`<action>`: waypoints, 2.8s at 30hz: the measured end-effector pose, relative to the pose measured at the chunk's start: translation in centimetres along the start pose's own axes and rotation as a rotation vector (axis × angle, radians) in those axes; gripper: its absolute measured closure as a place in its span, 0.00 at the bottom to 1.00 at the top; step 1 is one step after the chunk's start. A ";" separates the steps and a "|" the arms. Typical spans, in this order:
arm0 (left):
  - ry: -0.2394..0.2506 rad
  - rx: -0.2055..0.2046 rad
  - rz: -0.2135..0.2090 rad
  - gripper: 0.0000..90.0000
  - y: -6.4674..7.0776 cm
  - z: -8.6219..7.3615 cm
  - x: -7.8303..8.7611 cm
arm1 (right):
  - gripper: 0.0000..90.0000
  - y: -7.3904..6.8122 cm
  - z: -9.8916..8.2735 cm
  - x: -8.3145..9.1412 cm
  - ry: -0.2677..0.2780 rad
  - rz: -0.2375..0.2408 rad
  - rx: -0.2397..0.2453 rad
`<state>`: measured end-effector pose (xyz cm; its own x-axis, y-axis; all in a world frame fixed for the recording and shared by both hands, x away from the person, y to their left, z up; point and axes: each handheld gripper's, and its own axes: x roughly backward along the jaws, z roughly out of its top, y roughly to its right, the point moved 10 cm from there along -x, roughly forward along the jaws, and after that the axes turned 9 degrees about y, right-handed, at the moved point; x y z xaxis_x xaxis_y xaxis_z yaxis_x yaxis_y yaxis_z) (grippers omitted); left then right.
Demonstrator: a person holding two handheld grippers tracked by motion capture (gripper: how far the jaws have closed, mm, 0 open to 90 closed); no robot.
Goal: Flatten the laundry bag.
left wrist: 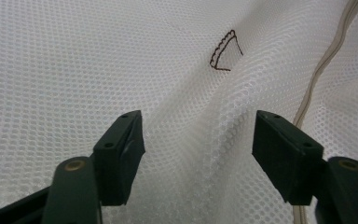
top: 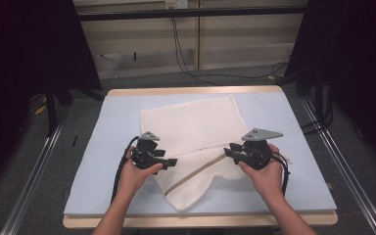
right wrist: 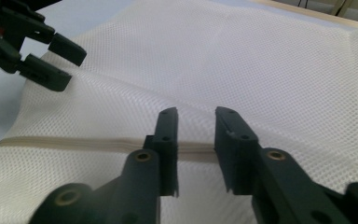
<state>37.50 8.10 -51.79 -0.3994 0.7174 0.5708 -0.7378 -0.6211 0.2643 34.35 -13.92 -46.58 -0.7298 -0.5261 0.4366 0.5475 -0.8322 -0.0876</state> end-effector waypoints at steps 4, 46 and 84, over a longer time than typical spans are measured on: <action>-0.002 -0.001 0.012 0.32 -0.4 -0.1 0.2 | 0.68 1.2 0.1 0.3 0.001 -0.035 -0.010; -0.084 0.123 0.179 0.61 -2.1 -5.7 4.1 | 0.53 6.8 -8.4 1.9 -0.118 -0.126 -0.033; -0.050 0.221 0.228 0.88 -10.9 -2.4 4.6 | 0.97 7.0 -8.4 -0.8 -0.109 -0.068 -0.082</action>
<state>42.37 18.93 -53.95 -0.5097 0.5389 0.6706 -0.4941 -0.8215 0.2846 35.38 -20.79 -55.06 -0.7127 -0.4494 0.5386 0.4595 -0.8792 -0.1255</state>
